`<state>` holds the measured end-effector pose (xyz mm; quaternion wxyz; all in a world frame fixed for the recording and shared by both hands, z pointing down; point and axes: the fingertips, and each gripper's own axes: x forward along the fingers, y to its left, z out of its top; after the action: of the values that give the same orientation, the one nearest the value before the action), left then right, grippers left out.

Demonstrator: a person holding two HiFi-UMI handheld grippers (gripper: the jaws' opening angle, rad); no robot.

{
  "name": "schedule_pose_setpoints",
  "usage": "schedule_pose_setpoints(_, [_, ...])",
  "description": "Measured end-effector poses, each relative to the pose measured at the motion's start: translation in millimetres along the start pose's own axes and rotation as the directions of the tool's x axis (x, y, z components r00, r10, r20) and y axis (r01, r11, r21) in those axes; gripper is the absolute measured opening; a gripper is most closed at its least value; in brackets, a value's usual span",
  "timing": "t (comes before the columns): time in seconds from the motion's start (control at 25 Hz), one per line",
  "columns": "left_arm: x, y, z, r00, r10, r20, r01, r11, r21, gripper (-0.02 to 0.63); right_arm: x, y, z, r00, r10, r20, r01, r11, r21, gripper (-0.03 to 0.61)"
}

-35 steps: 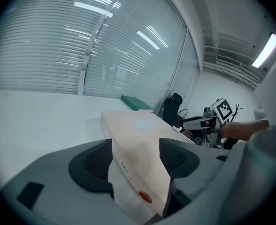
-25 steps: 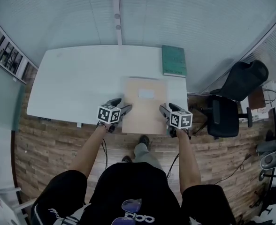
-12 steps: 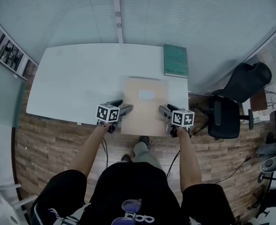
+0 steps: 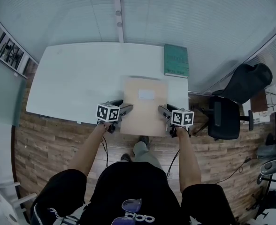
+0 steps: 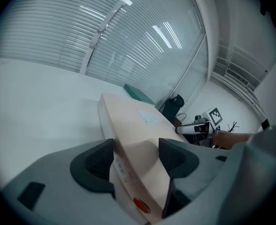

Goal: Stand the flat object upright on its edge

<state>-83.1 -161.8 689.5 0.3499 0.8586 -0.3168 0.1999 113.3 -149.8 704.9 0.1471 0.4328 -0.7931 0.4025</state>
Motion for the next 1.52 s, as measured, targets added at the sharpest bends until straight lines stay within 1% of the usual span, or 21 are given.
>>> schedule_pose_setpoints(0.16, [-0.8,-2.2,1.4,1.0,-0.002,-0.014,0.002,1.0,0.002,0.3,-0.3,3.2,1.4,1.0,0.007,-0.004,-0.007,1.0,-0.002,0.264])
schedule_pose_setpoints(0.36, [-2.5,-0.4,-0.6,1.0,0.008,-0.016,-0.008,1.0,0.001,0.3,-2.2,3.6,4.8,1.0,-0.03,-0.002,0.03,0.999,-0.04,0.264])
schedule_pose_setpoints(0.72, [-6.9,-6.1,1.1,1.0,0.015,-0.025,-0.015,1.0,0.004,0.301,-4.1,9.6,10.4,1.0,-0.022,0.011,0.023,0.998,-0.06,0.264])
schedule_pose_setpoints(1.0, [-16.4,-7.0,19.8,0.999,0.038,0.02,-0.039,0.999,0.038,0.301,-5.9,19.2,23.7,0.999,-0.014,0.039,0.018,0.995,-0.095,0.264])
schedule_pose_setpoints(1.28, [-19.5,0.8,35.0,0.998,0.046,0.041,-0.048,0.998,0.052,0.291,-4.5,26.0,45.9,0.998,-0.018,0.055,0.025,0.991,-0.128,0.264])
schedule_pose_setpoints(1.52, [-21.7,7.2,57.5,0.994,0.062,0.085,-0.068,0.995,0.067,0.28,0.0,29.8,66.8,0.997,-0.021,0.078,0.033,0.988,-0.151,0.264])
